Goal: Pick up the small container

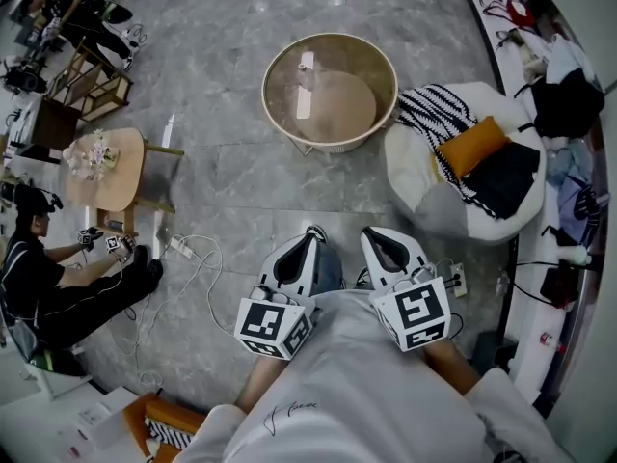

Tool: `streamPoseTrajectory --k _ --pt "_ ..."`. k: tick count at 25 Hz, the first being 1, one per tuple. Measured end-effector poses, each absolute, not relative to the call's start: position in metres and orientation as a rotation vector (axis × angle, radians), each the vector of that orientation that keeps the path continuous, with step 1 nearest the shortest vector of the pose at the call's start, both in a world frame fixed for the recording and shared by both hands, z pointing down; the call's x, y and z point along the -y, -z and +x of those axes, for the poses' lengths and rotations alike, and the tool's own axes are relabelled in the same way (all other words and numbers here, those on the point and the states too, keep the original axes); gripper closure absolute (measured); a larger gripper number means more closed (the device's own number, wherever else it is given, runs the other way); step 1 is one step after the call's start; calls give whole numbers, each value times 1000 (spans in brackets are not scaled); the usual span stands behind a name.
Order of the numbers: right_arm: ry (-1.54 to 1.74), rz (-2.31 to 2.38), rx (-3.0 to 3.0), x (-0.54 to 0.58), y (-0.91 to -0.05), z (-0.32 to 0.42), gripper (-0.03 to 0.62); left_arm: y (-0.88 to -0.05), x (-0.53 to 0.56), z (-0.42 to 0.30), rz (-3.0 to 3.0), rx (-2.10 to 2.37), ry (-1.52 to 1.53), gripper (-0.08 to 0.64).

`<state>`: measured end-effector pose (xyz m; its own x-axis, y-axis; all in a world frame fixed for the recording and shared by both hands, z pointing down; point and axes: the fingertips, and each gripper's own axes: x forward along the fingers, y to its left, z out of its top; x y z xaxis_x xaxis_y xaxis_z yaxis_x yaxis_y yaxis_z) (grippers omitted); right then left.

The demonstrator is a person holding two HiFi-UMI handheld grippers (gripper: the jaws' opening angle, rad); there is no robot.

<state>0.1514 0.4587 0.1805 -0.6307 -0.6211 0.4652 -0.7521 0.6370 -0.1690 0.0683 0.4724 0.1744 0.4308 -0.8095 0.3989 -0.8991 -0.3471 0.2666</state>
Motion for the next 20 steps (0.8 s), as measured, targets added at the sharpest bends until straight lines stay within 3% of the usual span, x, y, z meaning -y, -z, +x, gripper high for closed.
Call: streamPoseTrajectory --k 20 --pt "-485 1074 2460 -357 -168 40 578 -161 -371 -37 2274 1403 -267 543"
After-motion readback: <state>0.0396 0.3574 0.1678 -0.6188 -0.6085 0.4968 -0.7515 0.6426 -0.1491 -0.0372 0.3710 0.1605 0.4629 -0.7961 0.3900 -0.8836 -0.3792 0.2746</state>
